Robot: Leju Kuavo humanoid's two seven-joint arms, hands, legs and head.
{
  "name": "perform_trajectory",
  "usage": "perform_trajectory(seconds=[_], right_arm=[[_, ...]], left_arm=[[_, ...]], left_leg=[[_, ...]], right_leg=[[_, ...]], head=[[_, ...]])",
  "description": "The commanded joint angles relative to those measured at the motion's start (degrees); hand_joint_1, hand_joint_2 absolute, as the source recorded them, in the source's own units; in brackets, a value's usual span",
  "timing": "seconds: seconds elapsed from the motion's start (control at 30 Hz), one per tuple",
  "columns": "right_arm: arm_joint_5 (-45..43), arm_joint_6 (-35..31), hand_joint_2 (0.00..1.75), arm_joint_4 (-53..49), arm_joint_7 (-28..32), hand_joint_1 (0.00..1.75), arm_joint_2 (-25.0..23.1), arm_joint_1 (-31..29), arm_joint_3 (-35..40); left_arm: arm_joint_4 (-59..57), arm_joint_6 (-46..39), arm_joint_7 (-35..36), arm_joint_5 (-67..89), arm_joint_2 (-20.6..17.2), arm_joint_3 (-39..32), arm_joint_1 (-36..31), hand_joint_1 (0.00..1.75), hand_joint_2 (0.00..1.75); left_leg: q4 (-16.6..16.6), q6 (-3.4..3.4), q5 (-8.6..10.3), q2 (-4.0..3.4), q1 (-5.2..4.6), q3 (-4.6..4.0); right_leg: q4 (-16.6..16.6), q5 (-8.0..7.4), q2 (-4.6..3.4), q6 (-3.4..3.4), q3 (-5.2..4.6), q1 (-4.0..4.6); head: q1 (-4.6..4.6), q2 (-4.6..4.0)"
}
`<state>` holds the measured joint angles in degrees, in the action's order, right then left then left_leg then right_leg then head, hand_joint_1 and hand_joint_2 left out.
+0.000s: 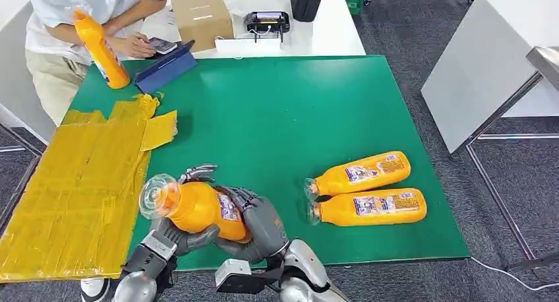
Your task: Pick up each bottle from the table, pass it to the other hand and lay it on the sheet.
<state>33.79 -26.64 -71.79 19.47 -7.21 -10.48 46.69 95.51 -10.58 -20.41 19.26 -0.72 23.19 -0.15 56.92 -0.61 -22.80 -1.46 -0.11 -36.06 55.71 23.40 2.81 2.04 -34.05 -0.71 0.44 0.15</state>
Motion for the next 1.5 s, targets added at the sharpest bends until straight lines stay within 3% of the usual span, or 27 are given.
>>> perform_trajectory(seconds=[0.03,0.13,0.2,0.37,0.4,0.43,0.5,0.53,0.63,0.7,0.77,0.9,1.1,1.17,1.3,1.33,1.5], right_arm=[[-1.5,-2.3,1.75,-11.7,3.0,0.03,3.4,4.2,-5.6],[-2.3,-3.9,1.75,-16.5,5.3,0.0,4.0,6.2,-7.7],[-1.5,-5.3,1.75,-19.9,5.6,0.0,4.0,8.3,-10.0],[-0.5,-5.8,1.75,-26.7,5.4,0.0,4.8,12.5,-16.9],[-0.7,-5.6,1.75,-27.4,5.3,0.0,4.7,12.9,-18.3],[-1.1,-5.2,1.75,-27.7,5.4,0.0,4.5,13.0,-19.0],[-2.1,-4.5,1.75,-28.2,5.9,0.0,4.0,12.4,-20.5],[-2.6,-4.1,1.75,-28.2,6.1,0.0,3.8,12.1,-20.8],[-3.2,-3.5,1.75,-27.8,5.7,0.0,3.3,10.5,-21.3],[-4.0,-3.4,1.75,-27.8,5.4,0.0,2.7,9.5,-21.7],[-4.9,-3.5,1.75,-28.7,5.1,0.0,2.6,8.8,-22.2],[-6.2,-2.8,1.75,-28.4,5.0,0.0,2.9,7.8,-22.7],[-6.4,-2.8,1.75,-26.9,5.3,0.0,2.8,6.6,-21.6],[-6.5,-2.9,1.75,-26.7,5.2,0.0,2.8,6.5,-21.6],[-5.7,-2.0,1.75,-24.9,4.2,0.0,3.5,6.3,-21.1],[-5.6,-1.9,1.75,-24.6,4.3,0.0,3.8,6.5,-21.1],[-5.6,-1.9,1.75,-24.5,4.3,0.0,3.9,6.6,-21.1]], left_arm=[[-4.6,-3.1,0.6,2.2,0.0,0.4,-3.5,1.75,1.75],[-3.6,-11.0,2.0,11.7,-0.9,-1.2,-3.7,1.75,1.75],[-2.9,-21.7,7.1,31.6,-0.9,-3.6,-3.7,1.75,1.75],[-0.1,-22.8,22.1,60.1,-3.9,-10.0,-4.6,1.75,1.75],[0.2,-22.1,31.8,70.7,-13.8,-13.8,-6.7,1.75,1.75],[-0.4,-17.7,42.7,70.7,-21.0,-5.8,-10.1,1.75,1.75],[-7.6,-11.0,60.4,70.7,-29.7,12.3,-20.0,1.75,1.75],[-10.4,-9.9,60.4,70.7,-29.9,13.1,-21.6,1.75,1.75],[-19.8,-3.4,60.4,70.7,-31.4,16.3,-27.3,1.75,1.75],[-25.2,-2.3,60.4,70.7,-31.5,18.4,-29.7,1.75,1.75],[-30.6,0.2,60.4,70.7,-29.2,19.3,-29.6,1.75,1.75],[-46.0,-1.5,56.3,70.7,-22.3,15.0,-29.4,1.75,1.75],[-60.3,-4.1,53.4,70.7,-17.0,11.5,-31.5,1.75,1.75],[-61.3,-4.8,53.6,70.7,-16.7,11.7,-31.7,1.75,1.75],[-65.4,-9.9,47.9,70.1,-12.3,1.2,-30.2,1.75,1.75],[-65.7,-12.7,44.8,70.6,-10.6,-2.7,-29.7,1.5,1.75],[-65.6,-12.8,45.0,70.7,-10.1,-2.7,-29.6,1.5,1.75]], left_leg=[[0.0,0.05,-0.08,0.3,0.06,0.21],[0.0,0.07,-0.11,0.24,0.06,0.22],[0.0,0.07,-0.07,0.13,0.06,0.19],[0.0,0.04,-0.04,0.16,0.08,0.07],[0.0,0.04,-0.04,0.12,0.08,0.08],[0.0,0.06,-0.14,0.17,0.13,0.26],[0.0,0.1,-0.01,0.13,0.1,0.08],[0.1,0.12,0.02,0.64,0.15,0.06],[0.0,0.22,0.08,0.41,0.17,0.17],[-0.1,0.31,0.17,0.46,0.25,0.27],[0.0,0.19,0.26,0.27,0.21,0.12],[-0.1,0.18,0.21,-0.01,0.14,0.29],[-0.1,0.2,0.22,0.08,0.11,0.23],[-0.1,0.21,0.18,0.14,0.14,0.31],[-0.1,0.18,0.22,0.09,0.09,0.2],[-0.1,0.21,0.17,0.15,0.17,0.41],[-0.1,0.18,0.21,0.21,0.11,0.35]], right_leg=[[0.0,0.14,0.03,-0.06,0.31,0.02],[0.0,0.15,-0.08,-0.08,0.29,0.02],[0.0,0.08,-0.13,-0.07,0.23,0.03],[0.0,0.1,-0.01,-0.05,0.12,0.06],[0.0,0.08,-0.05,-0.05,0.13,0.07],[0.0,0.17,-0.14,-0.08,0.34,0.09],[0.0,0.07,-0.07,-0.11,0.12,0.08],[0.1,0.19,0.34,-0.14,0.25,0.12],[0.1,0.09,0.22,-0.21,0.07,0.12],[0.0,0.1,0.14,-0.21,0.29,0.18],[0.1,0.03,0.1,-0.1,0.13,0.17],[0.0,-0.1,-0.12,-0.2,0.25,0.09],[0.0,-0.09,-0.08,-0.23,0.18,0.06],[0.0,-0.04,-0.08,-0.24,0.29,0.08],[0.0,-0.08,-0.06,-0.21,0.17,0.05],[-0.1,-0.05,-0.15,-0.24,0.43,0.1],[-0.1,-0.02,-0.03,-0.12,0.44,0.06]], head=[[0.0,0.0],[0.02,0.0],[0.0,0.0],[-0.04,0.0],[-0.02,0.0],[-0.02,0.0],[0.04,0.0],[0.07,0.0],[-0.13,0.0],[-0.17,0.0],[-0.09,0.0],[-0.13,0.0],[-0.11,0.0],[-0.09,0.0],[-0.13,0.0],[-0.11,0.0],[-0.13,0.0]])
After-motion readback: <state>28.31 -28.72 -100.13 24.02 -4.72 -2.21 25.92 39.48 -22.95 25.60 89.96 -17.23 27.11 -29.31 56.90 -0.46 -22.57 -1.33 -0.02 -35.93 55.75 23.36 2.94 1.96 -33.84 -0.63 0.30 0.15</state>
